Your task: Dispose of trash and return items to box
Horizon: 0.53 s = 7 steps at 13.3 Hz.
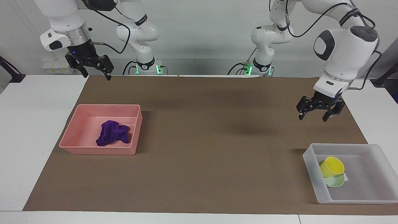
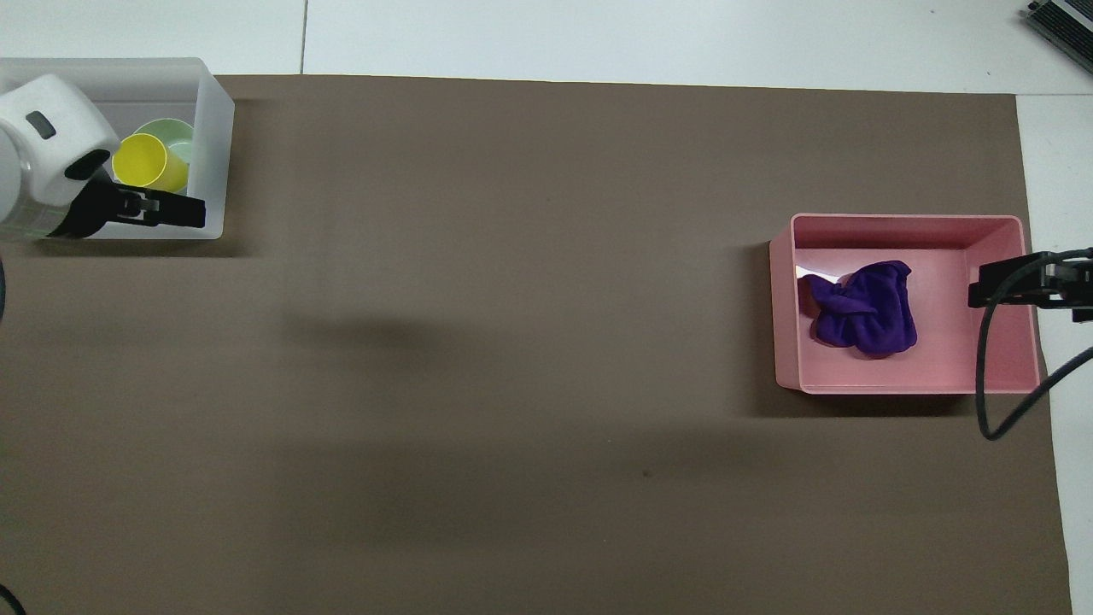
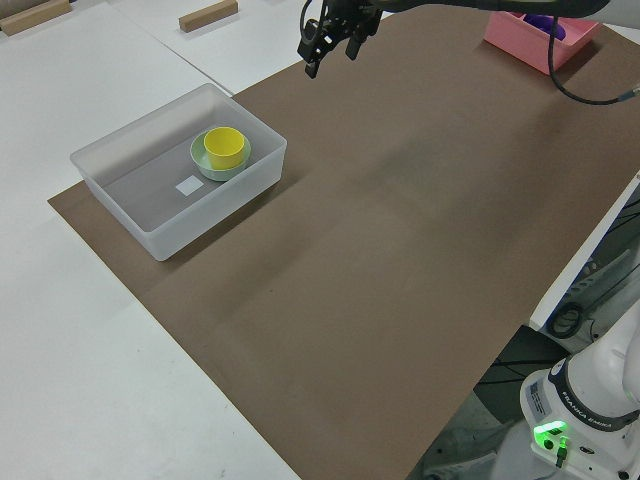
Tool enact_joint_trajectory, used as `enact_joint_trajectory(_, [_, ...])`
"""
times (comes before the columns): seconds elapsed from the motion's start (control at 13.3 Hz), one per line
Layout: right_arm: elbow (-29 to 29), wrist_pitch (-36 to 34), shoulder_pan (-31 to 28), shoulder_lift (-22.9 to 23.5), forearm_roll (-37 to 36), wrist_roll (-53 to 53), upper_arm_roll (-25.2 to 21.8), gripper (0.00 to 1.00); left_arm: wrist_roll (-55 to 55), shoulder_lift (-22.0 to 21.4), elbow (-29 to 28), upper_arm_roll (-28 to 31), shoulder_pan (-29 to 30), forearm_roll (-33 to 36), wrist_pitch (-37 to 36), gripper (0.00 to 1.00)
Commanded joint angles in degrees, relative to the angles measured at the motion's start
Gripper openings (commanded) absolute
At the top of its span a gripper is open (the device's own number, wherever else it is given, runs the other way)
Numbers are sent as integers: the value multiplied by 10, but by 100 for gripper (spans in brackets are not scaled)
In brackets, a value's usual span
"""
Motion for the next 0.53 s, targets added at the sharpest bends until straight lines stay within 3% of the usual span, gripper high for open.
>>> enact_joint_trajectory(0.0, [-2, 2, -9, -1, 6, -3, 3, 100, 38, -66, -64, 8, -18, 0, -29, 100])
enact_joint_trajectory(0.45, [-19, 8, -6, -9, 6, -5, 2, 100, 62, -34, 43, 8, -15, 0, -143, 100])
